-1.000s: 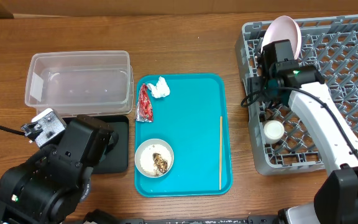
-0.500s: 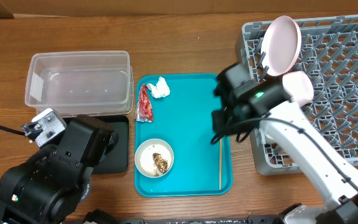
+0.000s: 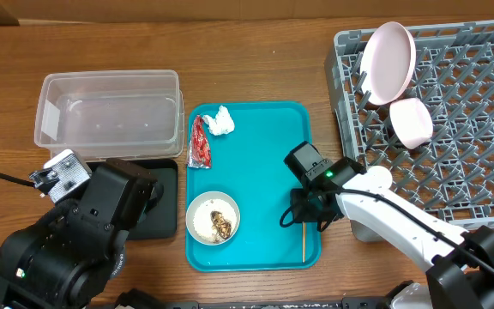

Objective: Sort waste into correct bins and load items into the dishwasher
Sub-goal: 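Grasp the second wooden chopstick with the right gripper and move it to the rack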

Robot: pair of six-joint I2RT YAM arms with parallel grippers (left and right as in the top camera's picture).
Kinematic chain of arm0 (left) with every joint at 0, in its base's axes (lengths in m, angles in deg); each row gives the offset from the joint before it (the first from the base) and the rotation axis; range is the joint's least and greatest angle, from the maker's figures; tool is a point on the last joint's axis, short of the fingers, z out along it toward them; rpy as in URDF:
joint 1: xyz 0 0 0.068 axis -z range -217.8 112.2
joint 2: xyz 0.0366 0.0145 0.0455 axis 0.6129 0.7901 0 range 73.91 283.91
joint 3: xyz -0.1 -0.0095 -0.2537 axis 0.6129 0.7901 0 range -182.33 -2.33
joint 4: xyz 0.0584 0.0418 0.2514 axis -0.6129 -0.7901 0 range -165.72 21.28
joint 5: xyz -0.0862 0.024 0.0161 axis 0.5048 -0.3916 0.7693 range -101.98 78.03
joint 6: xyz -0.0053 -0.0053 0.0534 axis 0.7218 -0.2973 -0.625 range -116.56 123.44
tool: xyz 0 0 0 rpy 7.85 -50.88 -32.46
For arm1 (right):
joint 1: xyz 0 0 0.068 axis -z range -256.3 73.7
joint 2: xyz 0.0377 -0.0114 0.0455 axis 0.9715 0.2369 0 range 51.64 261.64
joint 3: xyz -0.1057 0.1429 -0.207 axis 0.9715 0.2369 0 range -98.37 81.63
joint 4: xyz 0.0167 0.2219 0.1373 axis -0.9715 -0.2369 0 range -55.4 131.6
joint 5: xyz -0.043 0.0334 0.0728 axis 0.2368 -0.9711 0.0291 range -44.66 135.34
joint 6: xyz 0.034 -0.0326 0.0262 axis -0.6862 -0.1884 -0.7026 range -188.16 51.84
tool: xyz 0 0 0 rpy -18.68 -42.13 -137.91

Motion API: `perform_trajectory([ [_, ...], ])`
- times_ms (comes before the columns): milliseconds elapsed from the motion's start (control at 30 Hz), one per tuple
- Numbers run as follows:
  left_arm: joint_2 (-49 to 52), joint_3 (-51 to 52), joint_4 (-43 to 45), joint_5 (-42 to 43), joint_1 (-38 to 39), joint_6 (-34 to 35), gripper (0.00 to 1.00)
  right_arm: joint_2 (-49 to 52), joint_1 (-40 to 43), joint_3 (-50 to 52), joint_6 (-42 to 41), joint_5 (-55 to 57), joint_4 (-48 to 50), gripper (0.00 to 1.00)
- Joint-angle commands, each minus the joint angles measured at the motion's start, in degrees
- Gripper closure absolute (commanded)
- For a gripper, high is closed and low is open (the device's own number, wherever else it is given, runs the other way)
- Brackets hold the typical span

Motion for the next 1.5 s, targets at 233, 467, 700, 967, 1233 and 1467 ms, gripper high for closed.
perform_trajectory([
  [233, 0.1, -0.6, 0.1, 0.0, -0.3, 1.2, 0.0, 0.5, -0.1, 2.0, -0.3, -1.4, 2.7, 0.69],
  [467, 0.1, -0.6, 0.1, 0.0, -0.3, 1.2, 0.0, 6.5, -0.1, 2.0, 0.0, -1.4, 3.5, 0.69],
  [700, 0.1, -0.6, 0.1, 0.0, -0.3, 1.2, 0.0, 9.9, -0.1, 1.8, 1.7, -1.4, 3.5, 0.94],
  [967, 0.1, -0.6, 0.1, 0.0, -0.3, 1.2, 0.0, 5.8, -0.1, -2.1, 2.8, -1.3, 0.1, 0.96],
  [1233, 0.1, -0.6, 0.1, 0.0, -0.3, 1.2, 0.0, -4.9, 2.3, -14.6, 2.8, 7.5, -5.4, 0.96],
  [1467, 0.1, -0.6, 0.1, 0.0, -0.3, 1.2, 0.0, -7.9, 11.0, -23.5, 14.9, 13.9, -0.8, 0.96],
])
